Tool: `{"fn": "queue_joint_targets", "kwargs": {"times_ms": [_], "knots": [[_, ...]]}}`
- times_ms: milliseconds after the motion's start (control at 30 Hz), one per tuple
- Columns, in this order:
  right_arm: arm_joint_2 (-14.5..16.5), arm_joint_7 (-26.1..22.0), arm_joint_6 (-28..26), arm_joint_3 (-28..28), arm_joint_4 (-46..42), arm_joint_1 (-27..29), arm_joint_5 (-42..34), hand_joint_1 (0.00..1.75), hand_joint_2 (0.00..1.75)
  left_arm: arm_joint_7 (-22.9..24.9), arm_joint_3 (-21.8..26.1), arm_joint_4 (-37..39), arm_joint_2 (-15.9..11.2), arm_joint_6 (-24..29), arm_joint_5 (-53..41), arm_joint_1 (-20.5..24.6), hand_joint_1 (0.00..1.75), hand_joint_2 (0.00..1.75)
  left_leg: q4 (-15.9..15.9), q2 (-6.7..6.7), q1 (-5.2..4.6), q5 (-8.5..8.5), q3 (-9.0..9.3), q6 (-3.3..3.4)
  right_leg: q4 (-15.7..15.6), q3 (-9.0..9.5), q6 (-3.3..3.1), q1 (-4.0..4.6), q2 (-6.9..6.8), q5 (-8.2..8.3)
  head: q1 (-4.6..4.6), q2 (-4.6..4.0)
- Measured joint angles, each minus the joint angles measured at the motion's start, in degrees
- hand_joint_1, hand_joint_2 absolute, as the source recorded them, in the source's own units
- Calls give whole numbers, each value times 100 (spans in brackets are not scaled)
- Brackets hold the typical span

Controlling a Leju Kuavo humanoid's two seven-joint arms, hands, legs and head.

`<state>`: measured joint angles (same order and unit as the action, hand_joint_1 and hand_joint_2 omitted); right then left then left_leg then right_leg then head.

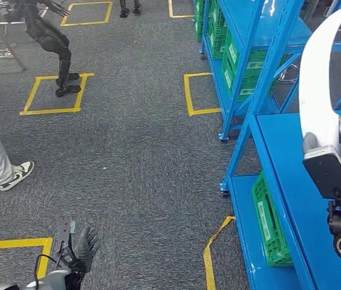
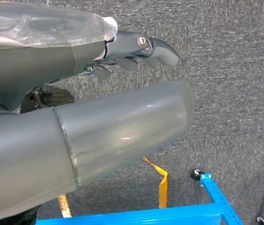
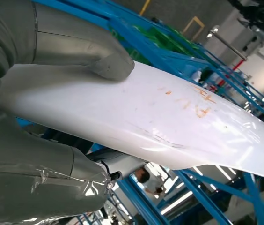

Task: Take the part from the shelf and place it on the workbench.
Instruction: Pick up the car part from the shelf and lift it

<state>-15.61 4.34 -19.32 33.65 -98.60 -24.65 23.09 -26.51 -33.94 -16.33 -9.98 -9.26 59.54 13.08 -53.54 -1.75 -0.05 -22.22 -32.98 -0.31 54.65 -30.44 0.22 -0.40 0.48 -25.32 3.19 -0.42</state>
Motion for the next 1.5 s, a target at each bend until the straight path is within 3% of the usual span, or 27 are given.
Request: {"fn": "queue_joint_targets", "kwargs": {"times_ms": [167, 367, 500, 633, 933, 1500], "knots": [[66, -199, 185, -25, -545, 111, -575, 175, 175, -80, 0, 0, 16, 187, -97, 22, 0, 0, 0, 2, 1, 0, 0, 0, 0, 0, 1, -2, 2, 1, 1, 0], [178, -1302, 1100, -54, -833, 186, -3233, 175, 175, 39, 0, 0, 39, 173, -105, 108, 0, 0, 0, 2, 0, 0, -1, 1, -1, 1, 1, -3, 2, 1, 0, 0], [274, -1659, 1831, -19, -856, 190, -4165, 175, 175, 110, 0, 0, 60, 168, -132, 174, 0, 0, 0, 2, 0, 0, -1, 1, -1, 1, 1, -3, 1, 1, -1, 0], [407, -1824, 2097, 38, -817, 192, -4869, 175, 175, 145, 0, 0, 87, 246, -174, 228, 0, 0, 0, 2, 0, 0, -1, 0, 0, 1, 1, -3, 1, 1, 0, 0], [497, -1952, 2059, 163, -614, 191, -5145, 175, 175, 65, 0, 0, 127, 621, -495, 290, 0, 0, 0, 2, 1, 0, -2, 0, 0, 0, 0, -2, 1, 0, 0, 0], [497, -2178, 2009, 99, -238, 255, -4929, 175, 175, 18, 0, 0, 190, 274, -255, 313, 0, 0, -1, 2, -1, -1, -2, 0, -1, -1, 0, -3, 2, 0, 0, 0]]}}
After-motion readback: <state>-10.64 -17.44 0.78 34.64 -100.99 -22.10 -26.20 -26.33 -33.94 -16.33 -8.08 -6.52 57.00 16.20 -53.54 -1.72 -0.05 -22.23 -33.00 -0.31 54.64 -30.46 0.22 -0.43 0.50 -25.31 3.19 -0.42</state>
